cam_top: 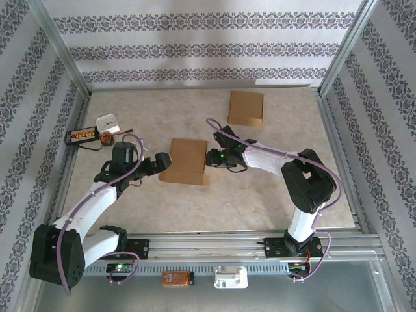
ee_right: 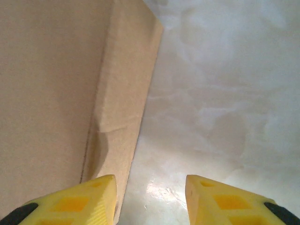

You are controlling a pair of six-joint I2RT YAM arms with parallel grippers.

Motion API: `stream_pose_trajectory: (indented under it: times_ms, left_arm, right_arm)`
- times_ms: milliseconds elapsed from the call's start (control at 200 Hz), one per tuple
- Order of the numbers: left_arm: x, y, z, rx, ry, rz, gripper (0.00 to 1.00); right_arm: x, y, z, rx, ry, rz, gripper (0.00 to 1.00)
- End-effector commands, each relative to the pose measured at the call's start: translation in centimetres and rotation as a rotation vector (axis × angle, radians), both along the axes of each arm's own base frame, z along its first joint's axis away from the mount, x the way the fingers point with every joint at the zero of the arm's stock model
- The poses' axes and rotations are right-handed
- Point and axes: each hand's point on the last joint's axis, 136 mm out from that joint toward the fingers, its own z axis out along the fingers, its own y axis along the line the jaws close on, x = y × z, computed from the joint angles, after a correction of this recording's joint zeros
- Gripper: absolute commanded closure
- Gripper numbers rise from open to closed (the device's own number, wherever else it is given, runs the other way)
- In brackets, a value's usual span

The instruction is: Fold the paper box

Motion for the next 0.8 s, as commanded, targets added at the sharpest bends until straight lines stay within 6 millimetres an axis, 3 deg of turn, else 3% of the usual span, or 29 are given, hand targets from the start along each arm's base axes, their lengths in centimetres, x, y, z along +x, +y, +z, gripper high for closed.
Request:
stream_pose_trajectory:
  times_ms: [0, 225, 340, 470, 620, 795]
  left_arm:
    - [0.1, -1.3, 0.3, -0.08, -0.009, -0.021, 0.0]
    - [0.3, -1.0, 0.0, -0.074, 0.008, 0.005, 0.0]
    - [0.5, -0.7, -0.3, -0.054, 0.025, 0.018, 0.0]
    - [0.8, -0.6, -0.3, -0.054, 0.03, 0.027, 0.0]
    - [1.0, -0.6, -0.4, -0.064, 0.03, 0.04, 0.0]
    - [0.9, -0.7, -0.5, -0.064, 0.042, 0.034, 0.0]
  right_arm:
    - [-0.2, 1.6, 0.1, 0.09, 0.013, 0.008, 0.59]
    - [-0.2, 0.0, -0.7, 0.076, 0.013, -0.029, 0.62]
    - [-0.3, 0.3, 0.9, 0.105, -0.014, -0.018, 0.6]
    - [-0.5, -0.3, 2.8, 0.111, -0.047, -0.071, 0.48]
    - [-0.3, 0.7, 4.3, 0.147, -0.064, -0.074, 0.43]
    - [0.5, 1.7, 3.0, 0.147, -0.038, -0.074, 0.42]
